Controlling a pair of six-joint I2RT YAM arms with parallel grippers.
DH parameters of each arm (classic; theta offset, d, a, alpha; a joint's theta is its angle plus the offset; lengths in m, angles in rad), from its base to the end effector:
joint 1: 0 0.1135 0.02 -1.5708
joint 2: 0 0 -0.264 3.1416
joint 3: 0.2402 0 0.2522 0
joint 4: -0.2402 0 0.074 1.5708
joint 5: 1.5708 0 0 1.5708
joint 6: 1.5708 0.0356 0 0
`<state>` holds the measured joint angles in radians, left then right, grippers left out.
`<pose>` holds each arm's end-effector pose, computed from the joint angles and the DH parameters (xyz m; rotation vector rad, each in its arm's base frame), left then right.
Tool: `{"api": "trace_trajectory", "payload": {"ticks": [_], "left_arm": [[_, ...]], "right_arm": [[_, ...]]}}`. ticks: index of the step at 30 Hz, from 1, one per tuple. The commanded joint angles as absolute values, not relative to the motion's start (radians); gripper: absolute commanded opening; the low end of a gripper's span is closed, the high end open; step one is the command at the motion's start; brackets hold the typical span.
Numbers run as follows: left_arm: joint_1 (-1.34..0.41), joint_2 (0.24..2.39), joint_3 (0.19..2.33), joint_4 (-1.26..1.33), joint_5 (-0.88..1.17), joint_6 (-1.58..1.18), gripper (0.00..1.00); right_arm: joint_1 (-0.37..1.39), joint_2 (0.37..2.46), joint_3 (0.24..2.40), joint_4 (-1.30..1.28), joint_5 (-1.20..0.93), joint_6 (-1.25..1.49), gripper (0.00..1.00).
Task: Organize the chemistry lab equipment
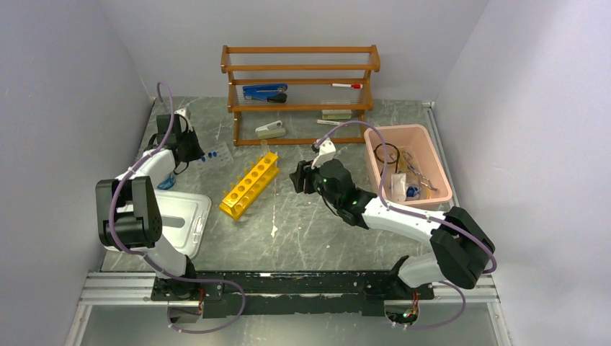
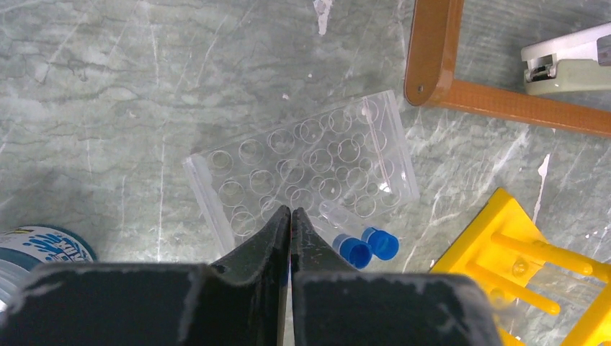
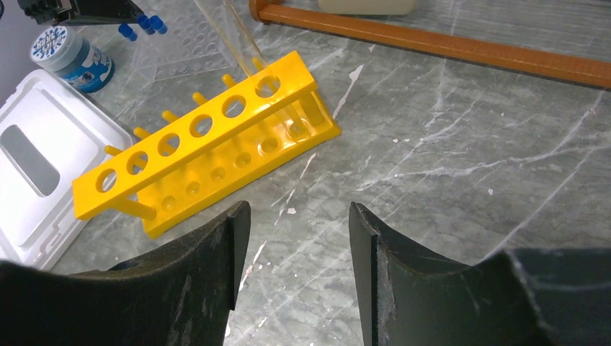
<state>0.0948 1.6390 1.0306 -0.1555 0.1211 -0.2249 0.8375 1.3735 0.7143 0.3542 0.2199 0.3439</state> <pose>0.3511 0.0291 0.2105 -0.3121 2.3159 -0.2062 0.2081 0.2194 0.2371 -0.3161 1.8870 0.6043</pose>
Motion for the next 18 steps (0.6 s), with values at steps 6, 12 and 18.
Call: {"api": "trace_trajectory", "payload": {"ticks": [6,12,18], "left_arm": [[0.1,1.589,1.005,-0.165,0.173,-0.23,0.08],[0.1,1.569,1.002,-0.17,0.172,-0.229,0.07],[0.1,1.537,1.017,-0.188,0.143,-0.227,0.19]], "right_arm": [[0.831,1.388,0.73,0.376,0.225,0.348,0.56],[0.83,1.392,0.73,0.377,0.224,0.351,0.56],[0.83,1.394,0.737,0.372,0.221,0.353,0.56]]}}
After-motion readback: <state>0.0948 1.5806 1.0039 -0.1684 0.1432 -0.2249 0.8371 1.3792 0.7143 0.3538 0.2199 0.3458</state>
